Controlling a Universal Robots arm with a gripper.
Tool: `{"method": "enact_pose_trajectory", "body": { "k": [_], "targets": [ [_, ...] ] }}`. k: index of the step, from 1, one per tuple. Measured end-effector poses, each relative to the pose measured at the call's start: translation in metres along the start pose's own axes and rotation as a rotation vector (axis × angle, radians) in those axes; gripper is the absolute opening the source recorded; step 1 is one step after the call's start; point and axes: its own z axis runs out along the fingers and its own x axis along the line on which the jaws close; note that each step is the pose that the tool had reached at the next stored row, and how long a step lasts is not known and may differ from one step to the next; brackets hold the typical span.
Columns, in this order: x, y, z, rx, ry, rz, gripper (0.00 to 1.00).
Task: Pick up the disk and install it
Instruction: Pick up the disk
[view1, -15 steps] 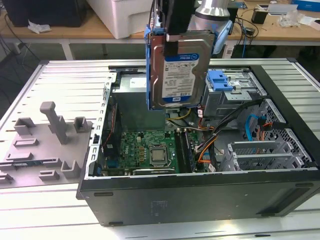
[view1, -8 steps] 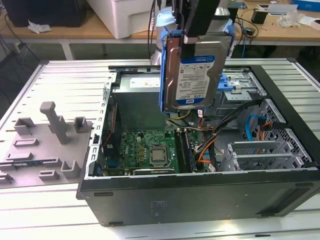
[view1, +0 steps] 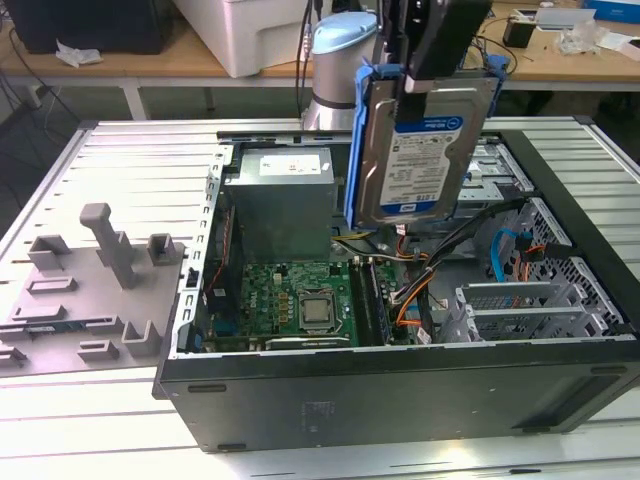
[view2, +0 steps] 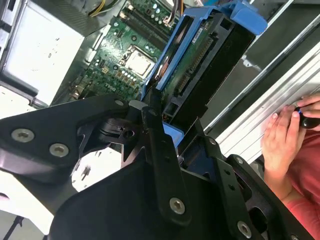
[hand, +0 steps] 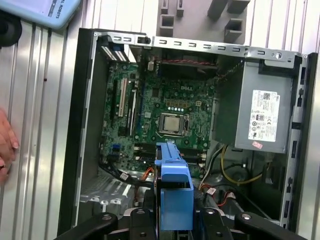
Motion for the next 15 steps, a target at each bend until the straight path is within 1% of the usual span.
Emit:
{"method": "enact_pose_trajectory", "body": {
  "k": [2,6,8,11,15],
  "targets": [
    [0.0019,-0.0031,0.0001,0.0000,-0.0001,0.000,0.36],
    [0.0022,-0.0033,0.0000,0.0000,-0.0006,0.000,0.36],
    [0.0068,-0.0029,0.0003,0.0000,-0.0007,0.003,0.36],
    [0.0095,-0.0028,0.0004,-0.0004,-0.0008,0.013,0.36],
    [0.0106,-0.0033,0.0004,-0.0013,-0.0010,0.035,0.36]
  ]
}}
